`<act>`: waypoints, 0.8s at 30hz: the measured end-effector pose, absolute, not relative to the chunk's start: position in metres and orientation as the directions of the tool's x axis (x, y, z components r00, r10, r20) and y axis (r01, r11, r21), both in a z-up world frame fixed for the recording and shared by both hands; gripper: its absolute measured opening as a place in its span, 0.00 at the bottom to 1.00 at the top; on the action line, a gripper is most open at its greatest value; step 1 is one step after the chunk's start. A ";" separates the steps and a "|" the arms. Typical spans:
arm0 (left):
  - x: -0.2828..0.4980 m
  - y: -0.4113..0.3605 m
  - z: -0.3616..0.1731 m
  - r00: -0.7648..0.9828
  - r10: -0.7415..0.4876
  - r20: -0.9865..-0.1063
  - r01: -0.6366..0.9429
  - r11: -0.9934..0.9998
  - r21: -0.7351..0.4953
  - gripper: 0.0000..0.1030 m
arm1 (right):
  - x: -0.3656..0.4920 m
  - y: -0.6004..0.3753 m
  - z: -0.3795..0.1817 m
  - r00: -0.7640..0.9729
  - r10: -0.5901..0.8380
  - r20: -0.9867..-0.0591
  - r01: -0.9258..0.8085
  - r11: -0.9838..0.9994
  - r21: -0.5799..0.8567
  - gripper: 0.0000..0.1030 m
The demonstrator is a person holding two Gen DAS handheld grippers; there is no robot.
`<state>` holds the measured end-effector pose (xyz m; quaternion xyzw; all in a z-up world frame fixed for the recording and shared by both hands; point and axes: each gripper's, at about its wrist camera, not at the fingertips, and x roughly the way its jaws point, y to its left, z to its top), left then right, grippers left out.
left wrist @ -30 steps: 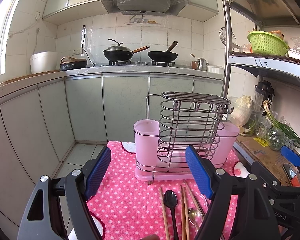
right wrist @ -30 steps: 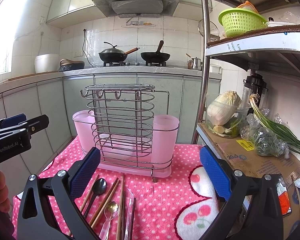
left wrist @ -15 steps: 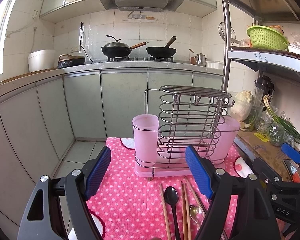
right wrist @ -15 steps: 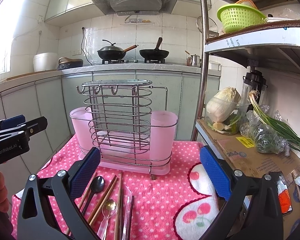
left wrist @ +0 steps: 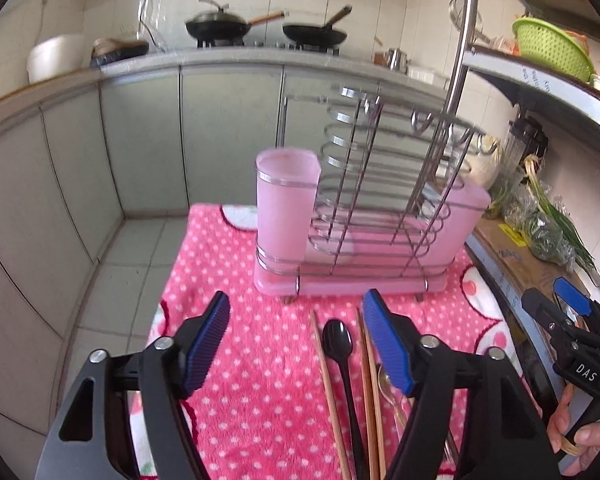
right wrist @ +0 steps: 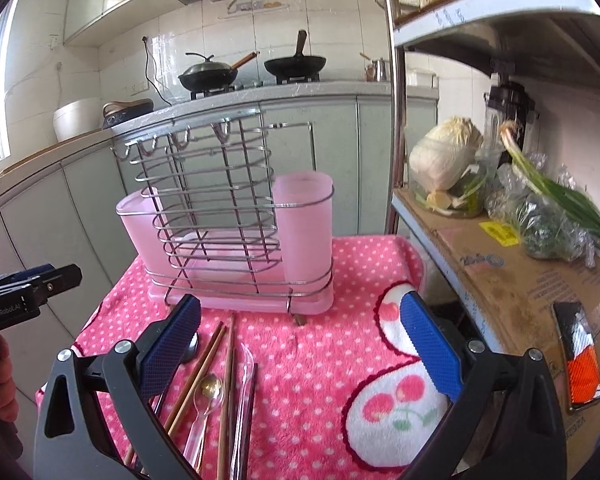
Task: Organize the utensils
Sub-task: 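Lower the left tool and grasp a wooden chopstick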
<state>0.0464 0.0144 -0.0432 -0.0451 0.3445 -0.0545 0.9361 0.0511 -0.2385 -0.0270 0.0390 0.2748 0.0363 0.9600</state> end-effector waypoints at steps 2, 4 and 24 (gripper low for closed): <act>0.057 0.017 -0.054 0.708 -0.153 -0.689 0.066 0.986 -0.151 0.51 | 0.056 -0.242 -0.033 0.827 0.110 -0.552 -0.053 0.991 0.119 0.97; 0.065 0.017 -0.064 0.666 -0.164 -0.728 0.064 0.985 -0.163 0.43 | 0.060 -0.244 -0.039 0.810 0.126 -0.573 -0.056 0.989 0.139 0.96; 0.131 -0.032 -0.165 0.244 -0.186 -0.952 0.128 0.979 -0.158 0.18 | 0.091 -0.258 -0.082 0.609 0.332 -0.720 -0.106 0.934 0.341 0.58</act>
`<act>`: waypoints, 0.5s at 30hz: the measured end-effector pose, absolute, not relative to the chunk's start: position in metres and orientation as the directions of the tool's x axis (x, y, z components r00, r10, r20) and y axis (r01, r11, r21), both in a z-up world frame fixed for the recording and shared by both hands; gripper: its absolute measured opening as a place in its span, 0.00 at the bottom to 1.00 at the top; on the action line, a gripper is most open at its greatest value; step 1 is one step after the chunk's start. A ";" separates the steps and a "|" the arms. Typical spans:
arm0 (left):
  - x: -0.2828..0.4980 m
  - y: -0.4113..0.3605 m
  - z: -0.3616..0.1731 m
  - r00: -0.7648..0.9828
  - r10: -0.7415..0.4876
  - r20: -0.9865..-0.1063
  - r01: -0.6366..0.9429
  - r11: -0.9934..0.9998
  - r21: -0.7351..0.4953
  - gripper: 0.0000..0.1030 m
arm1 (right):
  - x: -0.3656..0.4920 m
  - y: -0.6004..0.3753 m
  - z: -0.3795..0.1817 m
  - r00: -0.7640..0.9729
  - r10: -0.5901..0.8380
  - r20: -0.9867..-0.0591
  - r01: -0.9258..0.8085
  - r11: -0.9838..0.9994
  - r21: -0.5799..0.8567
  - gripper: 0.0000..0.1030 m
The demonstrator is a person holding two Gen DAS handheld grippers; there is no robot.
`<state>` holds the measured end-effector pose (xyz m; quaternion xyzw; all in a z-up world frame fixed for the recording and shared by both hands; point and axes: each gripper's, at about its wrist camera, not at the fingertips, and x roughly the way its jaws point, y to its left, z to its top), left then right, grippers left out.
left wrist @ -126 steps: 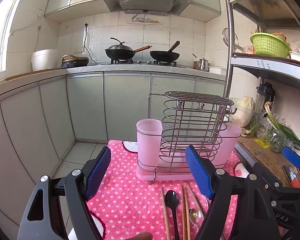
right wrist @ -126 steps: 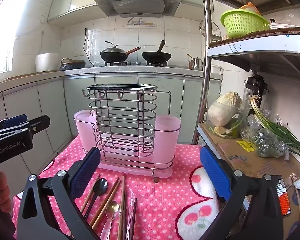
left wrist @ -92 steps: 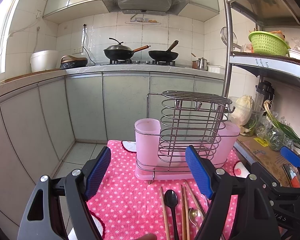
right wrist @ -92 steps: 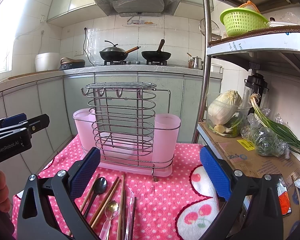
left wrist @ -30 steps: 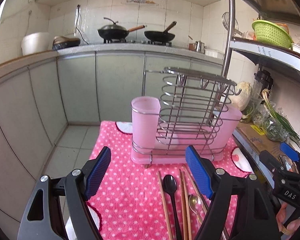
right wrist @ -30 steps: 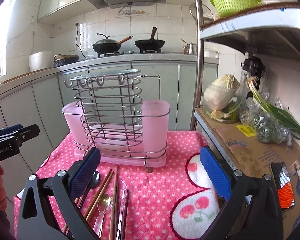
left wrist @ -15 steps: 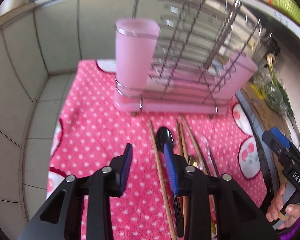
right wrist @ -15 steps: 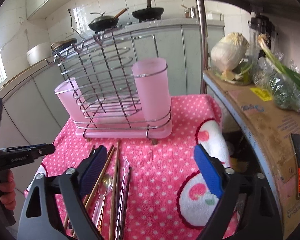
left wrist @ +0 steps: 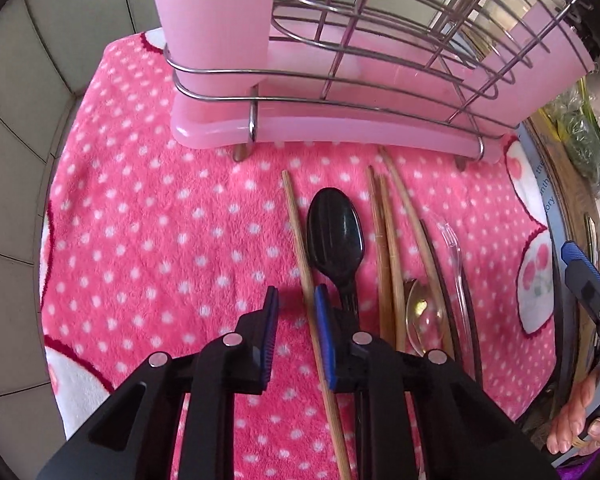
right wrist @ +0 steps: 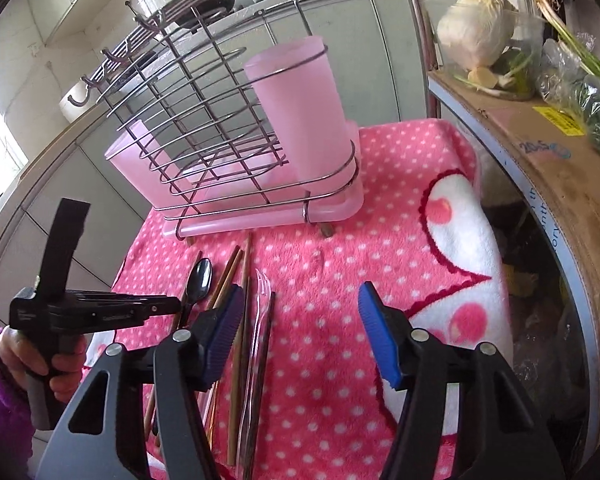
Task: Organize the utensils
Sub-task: 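Lower the left tool and grasp a wooden chopstick, then lower the right tool and grasp a dark chopstick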
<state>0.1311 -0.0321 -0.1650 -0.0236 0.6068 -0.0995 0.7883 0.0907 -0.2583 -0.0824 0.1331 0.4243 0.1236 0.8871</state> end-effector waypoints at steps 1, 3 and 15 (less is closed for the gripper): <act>0.133 -0.034 -0.165 0.239 -0.182 -0.954 0.132 0.979 -0.154 0.18 | 0.091 -0.258 -0.084 0.603 0.339 -0.722 -0.108 0.932 0.347 0.58; 0.135 -0.040 -0.168 0.236 -0.163 -0.958 0.133 0.982 -0.134 0.18 | 0.093 -0.257 -0.086 0.587 0.353 -0.728 -0.111 0.927 0.359 0.58; 0.120 -0.005 -0.158 0.299 -0.159 -0.941 0.064 0.987 -0.146 0.06 | 0.114 -0.244 -0.114 0.420 0.435 -0.796 -0.101 0.894 0.436 0.29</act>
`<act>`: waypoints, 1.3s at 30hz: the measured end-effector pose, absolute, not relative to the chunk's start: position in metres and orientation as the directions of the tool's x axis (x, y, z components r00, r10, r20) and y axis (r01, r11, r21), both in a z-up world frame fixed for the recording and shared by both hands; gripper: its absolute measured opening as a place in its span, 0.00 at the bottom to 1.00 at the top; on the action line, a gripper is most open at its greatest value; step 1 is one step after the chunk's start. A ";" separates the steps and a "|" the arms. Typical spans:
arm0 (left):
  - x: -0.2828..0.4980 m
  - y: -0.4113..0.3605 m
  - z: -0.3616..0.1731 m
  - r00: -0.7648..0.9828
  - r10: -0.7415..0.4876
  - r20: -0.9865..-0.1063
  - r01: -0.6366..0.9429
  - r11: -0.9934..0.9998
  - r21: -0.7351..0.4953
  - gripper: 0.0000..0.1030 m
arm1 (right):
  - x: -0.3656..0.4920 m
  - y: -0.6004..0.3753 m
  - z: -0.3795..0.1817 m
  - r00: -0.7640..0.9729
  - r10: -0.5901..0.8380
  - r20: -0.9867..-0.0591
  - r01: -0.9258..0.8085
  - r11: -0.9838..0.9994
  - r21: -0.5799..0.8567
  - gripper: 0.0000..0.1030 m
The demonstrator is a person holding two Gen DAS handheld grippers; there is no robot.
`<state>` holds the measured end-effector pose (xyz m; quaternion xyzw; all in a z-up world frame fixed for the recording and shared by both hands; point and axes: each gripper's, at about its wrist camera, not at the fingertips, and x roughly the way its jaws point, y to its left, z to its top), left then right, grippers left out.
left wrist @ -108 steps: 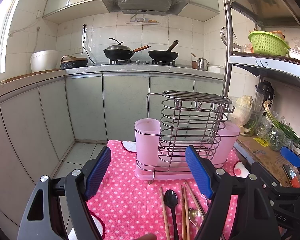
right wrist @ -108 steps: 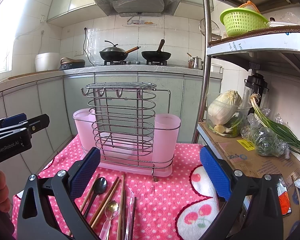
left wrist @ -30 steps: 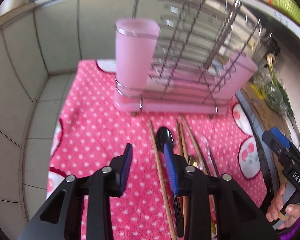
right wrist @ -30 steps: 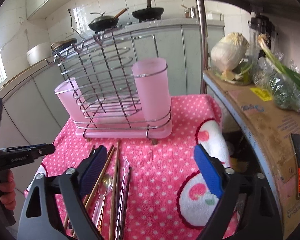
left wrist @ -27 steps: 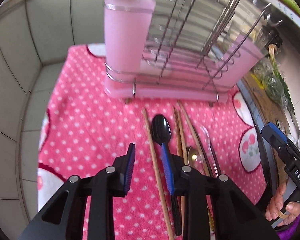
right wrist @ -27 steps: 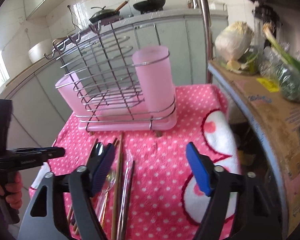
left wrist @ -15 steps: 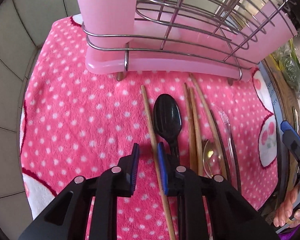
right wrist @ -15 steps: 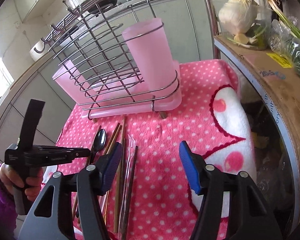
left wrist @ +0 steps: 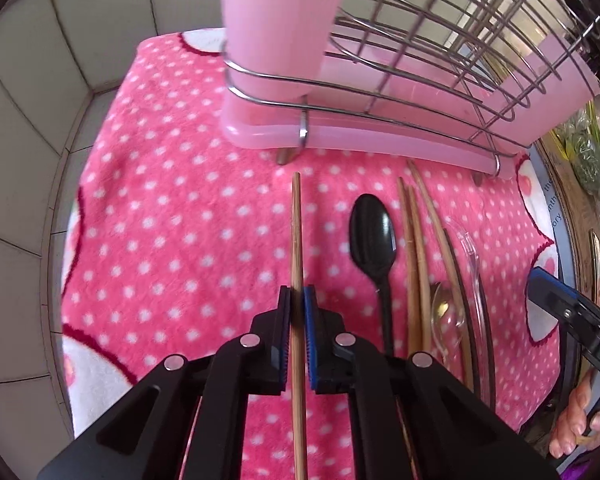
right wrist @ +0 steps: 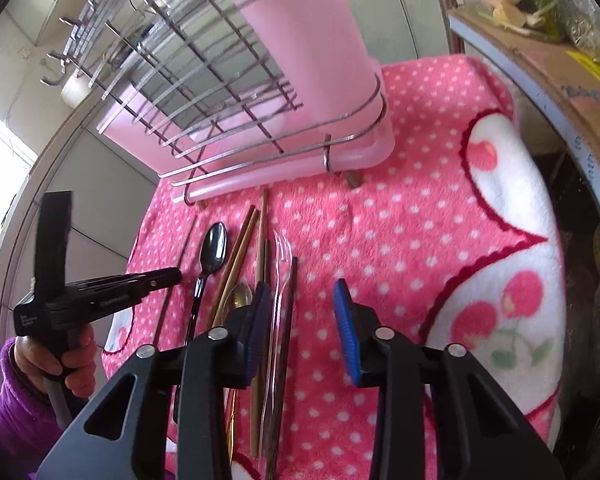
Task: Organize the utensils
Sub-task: 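Lower the right tool and grasp a dark chopstick, then lift the wooden chopstick with the left tool while the right tool lifts the dark chopstick over the pink cup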
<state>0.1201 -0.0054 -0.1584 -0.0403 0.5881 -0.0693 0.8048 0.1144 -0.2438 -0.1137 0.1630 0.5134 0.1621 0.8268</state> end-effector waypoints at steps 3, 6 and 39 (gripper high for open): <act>0.116 0.011 -0.159 0.298 -0.165 -0.940 0.058 0.986 -0.155 0.06 | 0.118 -0.230 -0.122 0.386 0.404 -0.829 -0.106 0.912 0.395 0.29; 0.113 0.021 -0.160 0.293 -0.176 -0.940 0.057 0.984 -0.166 0.06 | 0.120 -0.215 -0.130 0.365 0.359 -0.859 -0.118 0.933 0.340 0.29; 0.171 0.000 -0.169 0.070 -0.156 -0.985 0.120 0.982 -0.147 0.08 | 0.144 -0.207 -0.136 0.283 0.229 -0.931 -0.120 0.972 0.202 0.24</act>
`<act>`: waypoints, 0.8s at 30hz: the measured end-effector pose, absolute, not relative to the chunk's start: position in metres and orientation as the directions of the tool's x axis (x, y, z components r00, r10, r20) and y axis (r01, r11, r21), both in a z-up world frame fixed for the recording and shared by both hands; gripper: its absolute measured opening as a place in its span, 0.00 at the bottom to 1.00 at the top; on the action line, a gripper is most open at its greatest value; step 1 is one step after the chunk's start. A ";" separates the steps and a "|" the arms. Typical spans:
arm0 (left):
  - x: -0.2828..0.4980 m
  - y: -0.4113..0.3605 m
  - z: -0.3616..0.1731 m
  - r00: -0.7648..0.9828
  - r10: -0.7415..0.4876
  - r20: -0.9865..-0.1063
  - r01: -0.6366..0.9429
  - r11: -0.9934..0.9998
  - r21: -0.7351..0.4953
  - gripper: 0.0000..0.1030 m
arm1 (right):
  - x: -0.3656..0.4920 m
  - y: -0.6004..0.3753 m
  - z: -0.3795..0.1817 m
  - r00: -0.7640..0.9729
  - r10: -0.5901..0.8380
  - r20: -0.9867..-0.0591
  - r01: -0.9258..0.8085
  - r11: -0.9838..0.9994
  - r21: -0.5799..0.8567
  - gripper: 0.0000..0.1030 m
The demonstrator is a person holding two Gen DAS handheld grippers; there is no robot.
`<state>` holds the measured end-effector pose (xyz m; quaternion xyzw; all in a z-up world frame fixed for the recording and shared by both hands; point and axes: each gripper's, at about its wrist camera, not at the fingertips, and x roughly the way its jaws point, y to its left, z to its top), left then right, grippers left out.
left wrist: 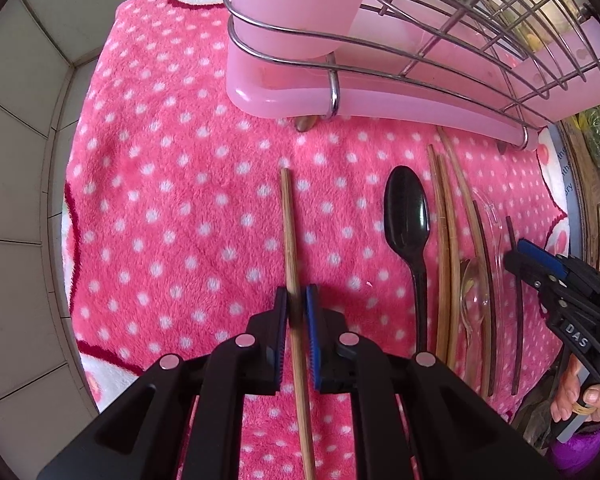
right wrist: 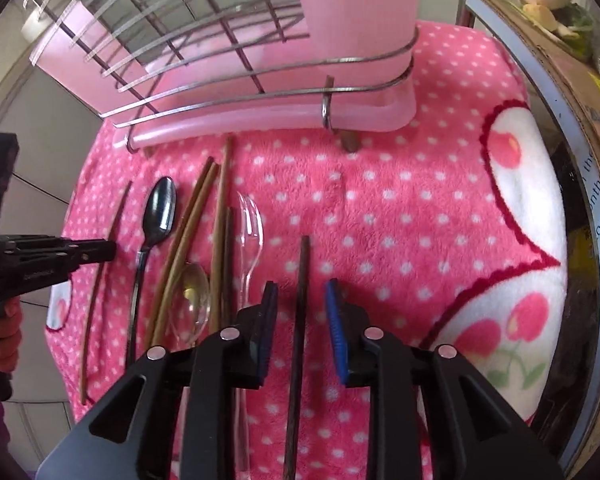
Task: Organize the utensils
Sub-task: 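Lift the wooden chopstick with the left tool while the right tool lifts the dark chopstick over the pink cup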
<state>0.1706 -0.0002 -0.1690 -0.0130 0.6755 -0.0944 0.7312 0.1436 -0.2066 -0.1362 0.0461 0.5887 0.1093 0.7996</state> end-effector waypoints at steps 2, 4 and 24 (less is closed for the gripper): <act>0.172 0.001 -0.169 0.068 -0.161 -0.985 0.109 0.982 -0.153 0.09 | 0.146 -0.200 -0.138 0.296 0.212 -0.931 -0.135 0.974 0.179 0.24; 0.172 0.001 -0.170 0.071 -0.167 -0.983 0.101 0.982 -0.159 0.08 | 0.143 -0.198 -0.138 0.315 0.193 -0.929 -0.153 0.977 0.151 0.24; 0.072 0.058 -0.059 0.580 -0.325 -0.747 0.138 0.943 -0.304 0.06 | 0.073 -0.240 -0.051 0.672 0.319 -0.669 -0.165 0.944 0.285 0.05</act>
